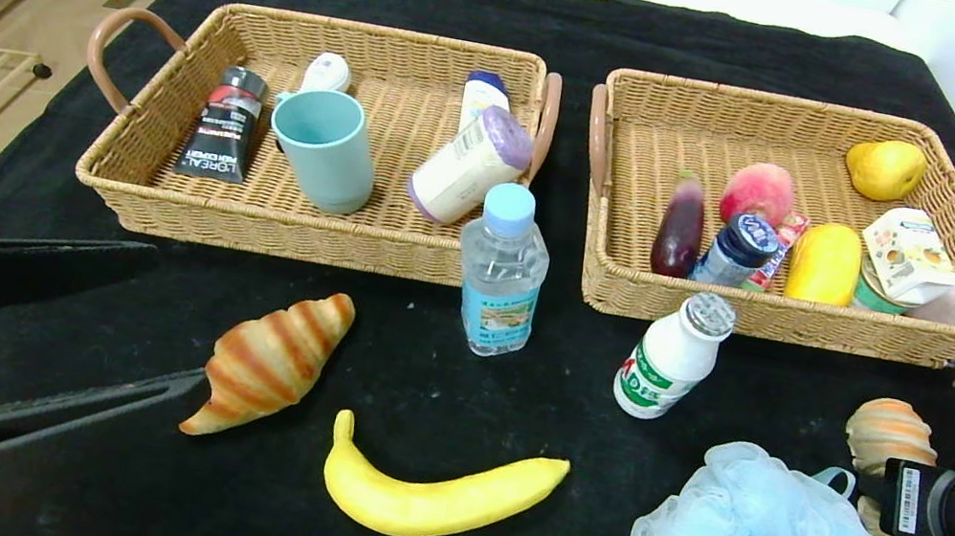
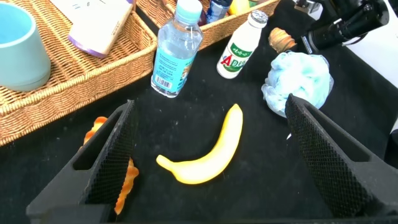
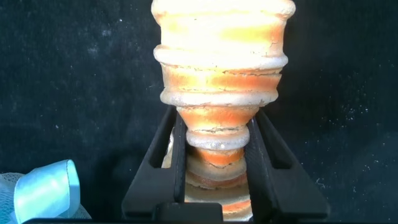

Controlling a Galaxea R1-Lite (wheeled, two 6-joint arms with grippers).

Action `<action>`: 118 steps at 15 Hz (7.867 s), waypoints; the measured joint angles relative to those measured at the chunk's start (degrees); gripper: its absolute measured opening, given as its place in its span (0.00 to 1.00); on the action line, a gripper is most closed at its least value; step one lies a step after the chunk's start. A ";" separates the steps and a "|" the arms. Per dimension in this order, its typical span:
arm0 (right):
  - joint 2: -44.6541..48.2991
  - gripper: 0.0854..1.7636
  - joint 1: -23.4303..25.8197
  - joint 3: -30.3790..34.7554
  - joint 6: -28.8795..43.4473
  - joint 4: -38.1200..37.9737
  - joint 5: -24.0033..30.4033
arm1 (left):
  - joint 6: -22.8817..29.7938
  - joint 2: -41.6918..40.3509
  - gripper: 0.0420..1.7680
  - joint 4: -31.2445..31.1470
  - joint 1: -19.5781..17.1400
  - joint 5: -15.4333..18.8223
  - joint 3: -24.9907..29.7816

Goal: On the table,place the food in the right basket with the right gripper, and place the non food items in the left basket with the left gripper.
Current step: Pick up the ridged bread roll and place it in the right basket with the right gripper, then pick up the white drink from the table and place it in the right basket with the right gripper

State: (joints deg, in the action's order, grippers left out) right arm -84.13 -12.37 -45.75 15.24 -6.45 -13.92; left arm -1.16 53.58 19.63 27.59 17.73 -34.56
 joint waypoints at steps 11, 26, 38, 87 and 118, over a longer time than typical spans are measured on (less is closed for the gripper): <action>8.67 0.21 -5.53 -3.36 -0.39 -7.22 -0.99 | -0.05 0.00 0.97 0.02 0.00 0.02 0.11; 0.63 0.19 -6.45 -32.56 -5.64 -11.82 -1.27 | -0.40 0.00 0.97 0.02 0.00 -0.04 0.06; -15.76 0.19 -6.62 -44.68 -6.23 5.46 -1.29 | -0.49 0.11 0.97 0.07 0.00 0.00 0.11; 15.49 0.96 -28.11 -1.84 -17.16 8.68 4.75 | -0.95 -0.09 0.97 0.11 -0.06 -0.17 -0.11; -3.90 0.96 -30.56 -8.79 -18.19 22.37 -5.10 | -1.82 -0.44 0.97 0.10 -0.15 -0.17 -0.27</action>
State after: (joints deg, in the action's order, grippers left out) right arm -88.03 -42.94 -54.54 -2.95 15.92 -19.02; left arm -2.97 53.14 19.72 27.44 17.55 -34.83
